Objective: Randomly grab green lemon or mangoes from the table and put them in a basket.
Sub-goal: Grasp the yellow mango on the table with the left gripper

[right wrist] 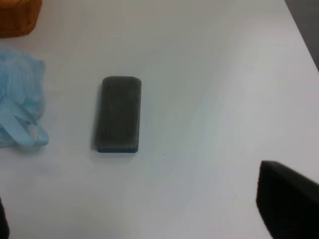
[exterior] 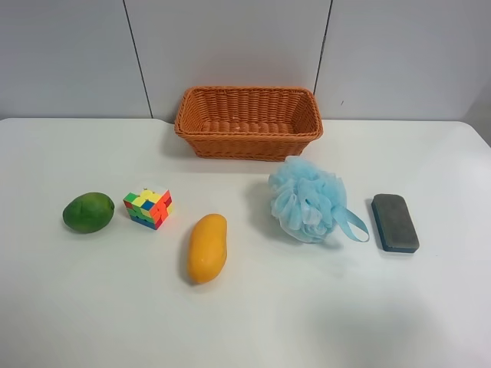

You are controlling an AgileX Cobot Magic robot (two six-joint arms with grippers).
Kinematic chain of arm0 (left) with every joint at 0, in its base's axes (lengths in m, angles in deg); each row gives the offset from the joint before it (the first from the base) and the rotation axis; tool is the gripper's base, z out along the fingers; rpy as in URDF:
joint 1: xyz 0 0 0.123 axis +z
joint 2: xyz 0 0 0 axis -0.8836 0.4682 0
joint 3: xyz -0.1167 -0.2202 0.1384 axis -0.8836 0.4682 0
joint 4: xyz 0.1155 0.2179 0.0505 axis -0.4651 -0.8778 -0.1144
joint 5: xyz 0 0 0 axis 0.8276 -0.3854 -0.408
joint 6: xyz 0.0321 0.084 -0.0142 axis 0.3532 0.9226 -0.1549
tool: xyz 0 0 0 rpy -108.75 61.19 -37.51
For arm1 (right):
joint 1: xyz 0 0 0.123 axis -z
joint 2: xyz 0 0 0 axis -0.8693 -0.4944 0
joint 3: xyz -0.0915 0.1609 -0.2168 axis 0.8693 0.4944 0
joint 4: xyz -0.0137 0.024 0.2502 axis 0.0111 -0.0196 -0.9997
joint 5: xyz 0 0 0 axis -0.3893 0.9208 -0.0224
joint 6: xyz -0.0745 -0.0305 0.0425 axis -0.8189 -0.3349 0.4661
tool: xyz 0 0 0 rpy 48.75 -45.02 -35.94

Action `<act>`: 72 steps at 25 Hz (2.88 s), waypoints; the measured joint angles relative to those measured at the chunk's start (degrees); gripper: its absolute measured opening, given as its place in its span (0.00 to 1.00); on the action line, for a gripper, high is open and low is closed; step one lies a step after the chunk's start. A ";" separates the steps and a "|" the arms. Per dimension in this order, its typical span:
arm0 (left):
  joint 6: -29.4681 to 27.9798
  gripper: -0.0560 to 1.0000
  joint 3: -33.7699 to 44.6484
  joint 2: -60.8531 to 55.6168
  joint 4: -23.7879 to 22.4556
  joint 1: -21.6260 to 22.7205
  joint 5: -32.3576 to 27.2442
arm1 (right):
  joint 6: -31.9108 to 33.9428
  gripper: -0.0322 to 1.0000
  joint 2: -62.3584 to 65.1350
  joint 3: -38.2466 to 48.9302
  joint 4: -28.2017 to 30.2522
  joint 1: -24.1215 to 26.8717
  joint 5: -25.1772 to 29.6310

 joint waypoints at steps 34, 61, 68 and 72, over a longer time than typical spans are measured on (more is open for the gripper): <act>-0.80 0.99 -2.63 5.20 0.39 0.00 -0.65 | 0.00 0.99 0.00 0.00 0.00 0.00 0.00; -20.99 0.99 -33.94 68.12 -7.51 -26.90 -1.80 | 0.00 0.99 0.00 0.00 0.00 0.00 0.00; -35.28 0.99 -33.94 77.61 -13.58 -39.88 -0.29 | 0.00 0.99 0.00 0.00 0.00 0.00 0.00; -40.80 0.99 -33.94 83.14 -13.76 -43.81 0.72 | 0.00 0.99 0.00 0.00 0.00 0.00 0.00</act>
